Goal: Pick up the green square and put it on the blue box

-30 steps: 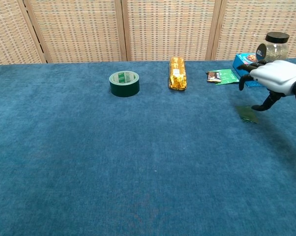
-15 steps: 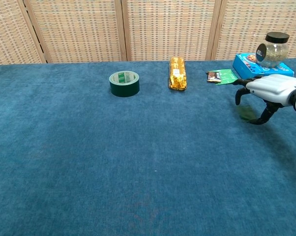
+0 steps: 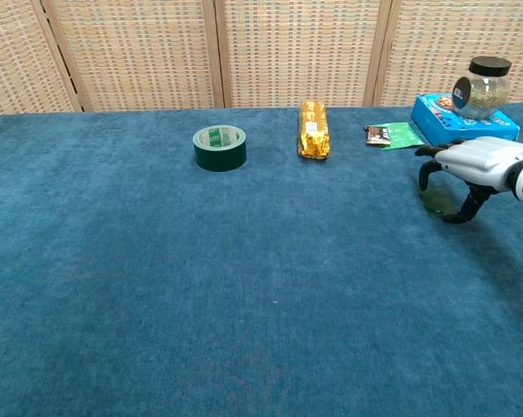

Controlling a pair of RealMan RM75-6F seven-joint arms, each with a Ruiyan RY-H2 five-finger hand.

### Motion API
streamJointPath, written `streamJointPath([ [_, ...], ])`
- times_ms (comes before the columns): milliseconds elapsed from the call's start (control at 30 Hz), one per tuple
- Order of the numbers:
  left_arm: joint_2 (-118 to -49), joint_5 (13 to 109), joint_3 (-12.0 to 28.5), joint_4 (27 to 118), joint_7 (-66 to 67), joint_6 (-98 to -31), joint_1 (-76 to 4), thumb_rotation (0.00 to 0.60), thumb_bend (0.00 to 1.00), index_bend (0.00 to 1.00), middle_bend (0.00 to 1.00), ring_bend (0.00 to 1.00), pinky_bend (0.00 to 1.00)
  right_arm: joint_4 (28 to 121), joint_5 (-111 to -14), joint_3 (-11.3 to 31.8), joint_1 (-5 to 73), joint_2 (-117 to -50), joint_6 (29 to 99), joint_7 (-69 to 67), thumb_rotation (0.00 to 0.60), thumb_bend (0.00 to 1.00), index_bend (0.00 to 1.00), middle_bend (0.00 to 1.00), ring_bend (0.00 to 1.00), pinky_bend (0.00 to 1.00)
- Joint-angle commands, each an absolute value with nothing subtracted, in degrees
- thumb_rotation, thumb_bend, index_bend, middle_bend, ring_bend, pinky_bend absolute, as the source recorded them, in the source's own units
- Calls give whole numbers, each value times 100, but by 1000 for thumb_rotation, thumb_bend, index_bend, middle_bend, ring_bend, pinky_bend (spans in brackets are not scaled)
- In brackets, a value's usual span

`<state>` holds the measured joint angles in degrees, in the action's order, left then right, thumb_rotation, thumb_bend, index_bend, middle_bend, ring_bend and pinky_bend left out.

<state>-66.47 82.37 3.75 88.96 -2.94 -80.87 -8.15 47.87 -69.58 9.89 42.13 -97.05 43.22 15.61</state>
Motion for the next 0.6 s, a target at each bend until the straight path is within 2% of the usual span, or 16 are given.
streamJointPath([
  [33, -6650, 8233, 377, 8892, -293, -8083, -817, 600, 0, 0, 0, 0, 0, 4652, -6927, 982, 4229, -9781, 4300, 1590, 600, 311, 301, 0, 0, 0],
  [433, -6656, 8235, 372, 8890, -286, -8072, -824, 600, 0, 0, 0, 0, 0, 4205, -6959, 1003, 4276, -10016, 4397, 1538, 600, 337, 331, 0, 0, 0],
  [600, -6657, 8237, 369, 8889, -285, -8065, -827, 600, 0, 0, 0, 0, 0, 4212, -7008, 975, 4287, -10011, 4367, 1471, 600, 385, 421, 0, 0, 0],
])
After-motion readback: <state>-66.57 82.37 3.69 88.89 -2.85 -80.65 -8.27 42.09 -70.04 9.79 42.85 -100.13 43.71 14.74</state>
